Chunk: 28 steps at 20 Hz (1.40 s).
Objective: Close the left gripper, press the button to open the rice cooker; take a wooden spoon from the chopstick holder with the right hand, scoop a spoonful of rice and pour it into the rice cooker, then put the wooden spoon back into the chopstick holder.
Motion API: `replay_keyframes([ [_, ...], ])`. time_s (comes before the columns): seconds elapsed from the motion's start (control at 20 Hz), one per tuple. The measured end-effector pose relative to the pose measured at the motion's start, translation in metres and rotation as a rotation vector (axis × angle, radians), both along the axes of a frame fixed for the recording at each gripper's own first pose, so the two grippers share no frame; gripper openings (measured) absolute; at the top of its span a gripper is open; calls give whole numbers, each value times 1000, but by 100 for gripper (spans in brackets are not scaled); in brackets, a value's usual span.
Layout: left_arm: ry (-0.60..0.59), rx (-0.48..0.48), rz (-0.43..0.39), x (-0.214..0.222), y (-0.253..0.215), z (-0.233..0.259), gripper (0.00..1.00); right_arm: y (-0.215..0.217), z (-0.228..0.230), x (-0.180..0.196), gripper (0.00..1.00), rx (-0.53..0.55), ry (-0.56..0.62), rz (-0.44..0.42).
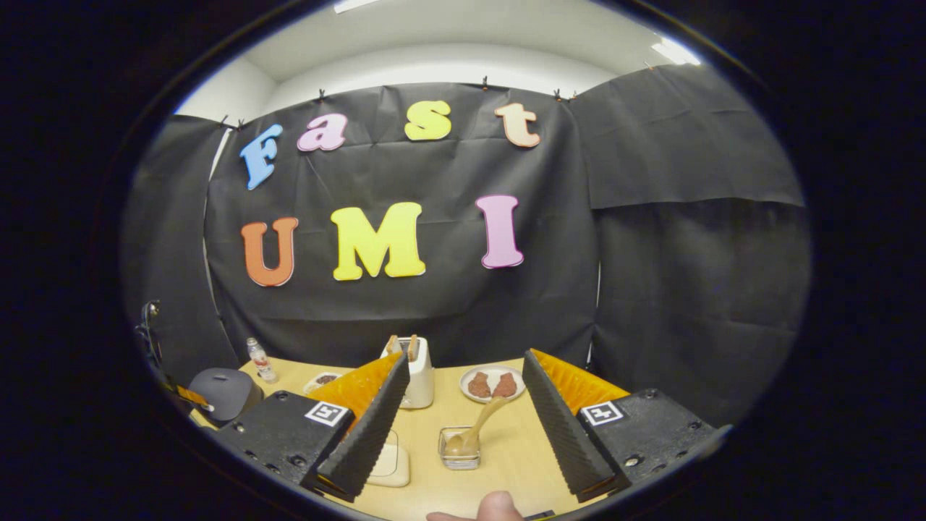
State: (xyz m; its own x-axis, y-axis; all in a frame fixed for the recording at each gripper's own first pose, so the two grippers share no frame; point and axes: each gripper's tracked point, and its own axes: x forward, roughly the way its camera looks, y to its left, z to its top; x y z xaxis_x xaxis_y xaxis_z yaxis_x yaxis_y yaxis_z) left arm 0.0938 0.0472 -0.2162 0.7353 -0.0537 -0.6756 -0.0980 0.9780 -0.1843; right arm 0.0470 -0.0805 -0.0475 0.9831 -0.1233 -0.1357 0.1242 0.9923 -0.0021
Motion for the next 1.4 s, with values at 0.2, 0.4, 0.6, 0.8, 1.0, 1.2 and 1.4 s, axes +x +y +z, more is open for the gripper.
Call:
replay_keyframes([
  [0.2,-101,58,12,10,1,35,0,-7,14,-6,100,-30,-33,3],
  [0.4,-326,116,-1,26,3,110,1,-19,20,-10,100,-25,-48,-16],
  [0.6,-461,175,-10,54,10,152,7,-30,24,-10,100,-15,-62,-31],
  [0.8,-587,205,-14,63,4,202,65,-40,27,-4,100,-13,-75,-28],
  [1.0,-643,167,19,51,-7,219,98,-42,10,7,100,1,-44,5],
  [1.2,-637,146,21,23,-26,226,95,-38,-25,24,100,21,33,76],
  [1.4,-654,133,21,1,-51,233,94,-44,-68,47,100,26,117,108],
])
